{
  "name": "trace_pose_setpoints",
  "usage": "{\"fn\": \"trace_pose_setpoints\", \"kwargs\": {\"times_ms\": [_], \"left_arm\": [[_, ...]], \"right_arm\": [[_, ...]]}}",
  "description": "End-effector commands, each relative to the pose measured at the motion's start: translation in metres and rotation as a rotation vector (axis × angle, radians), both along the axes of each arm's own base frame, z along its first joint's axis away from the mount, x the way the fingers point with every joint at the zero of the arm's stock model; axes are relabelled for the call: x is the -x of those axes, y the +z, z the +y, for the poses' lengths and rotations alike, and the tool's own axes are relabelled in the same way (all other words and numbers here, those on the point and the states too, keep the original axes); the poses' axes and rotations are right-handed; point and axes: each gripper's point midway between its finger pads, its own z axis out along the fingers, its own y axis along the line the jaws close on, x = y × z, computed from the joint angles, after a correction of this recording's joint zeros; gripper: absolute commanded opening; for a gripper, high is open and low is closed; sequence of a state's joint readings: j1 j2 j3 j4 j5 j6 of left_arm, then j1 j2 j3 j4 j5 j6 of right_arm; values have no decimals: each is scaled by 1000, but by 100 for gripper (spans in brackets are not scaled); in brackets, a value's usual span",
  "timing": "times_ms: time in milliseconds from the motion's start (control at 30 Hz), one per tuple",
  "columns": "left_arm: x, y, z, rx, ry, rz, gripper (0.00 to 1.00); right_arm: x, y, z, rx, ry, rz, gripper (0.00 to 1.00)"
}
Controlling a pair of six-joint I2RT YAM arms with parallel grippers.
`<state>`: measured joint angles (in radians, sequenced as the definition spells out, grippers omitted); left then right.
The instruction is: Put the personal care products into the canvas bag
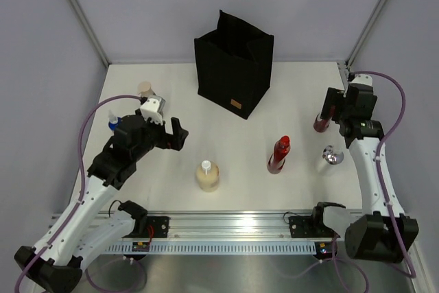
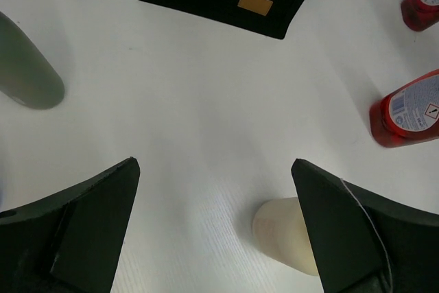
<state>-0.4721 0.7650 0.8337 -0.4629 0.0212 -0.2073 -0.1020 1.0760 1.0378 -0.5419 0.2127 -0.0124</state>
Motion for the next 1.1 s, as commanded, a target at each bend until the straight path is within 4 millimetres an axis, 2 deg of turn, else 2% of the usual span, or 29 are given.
{"fn": "trace_pose_setpoints", "kwargs": {"times_ms": [0, 33, 67, 267, 467, 600, 800, 833, 1067], "left_arm": [[1, -7, 4, -13, 6, -21, 99], [2, -8, 4, -15, 3, -22, 99], [3, -6, 5, -18, 1, -28, 99], [5, -9, 7, -29, 0, -38, 99], [5, -10, 8, -34, -2, -41, 99], [5, -10, 8, -36, -3, -43, 99], [4, -12, 8, -41, -3, -39, 99], [5, -12, 8, -40, -4, -40, 99], [4, -14, 8, -45, -3, -31, 99]], "right_arm": [[-36, 9, -19, -6, -144, -141, 100], [-44, 7, -19, -11, -142, -152, 99], [-51, -5, -20, -17, -143, -126, 99], [-87, -29, -16, -30, -92, -120, 100], [-106, -62, -24, -83, -122, -48, 99], [-110, -78, -22, -111, -106, -11, 94], [-113, -70, -18, -83, -44, -69, 69], [-114, -62, -18, -75, -34, -97, 67], [-109, -58, -10, -70, 26, -101, 27]]}}
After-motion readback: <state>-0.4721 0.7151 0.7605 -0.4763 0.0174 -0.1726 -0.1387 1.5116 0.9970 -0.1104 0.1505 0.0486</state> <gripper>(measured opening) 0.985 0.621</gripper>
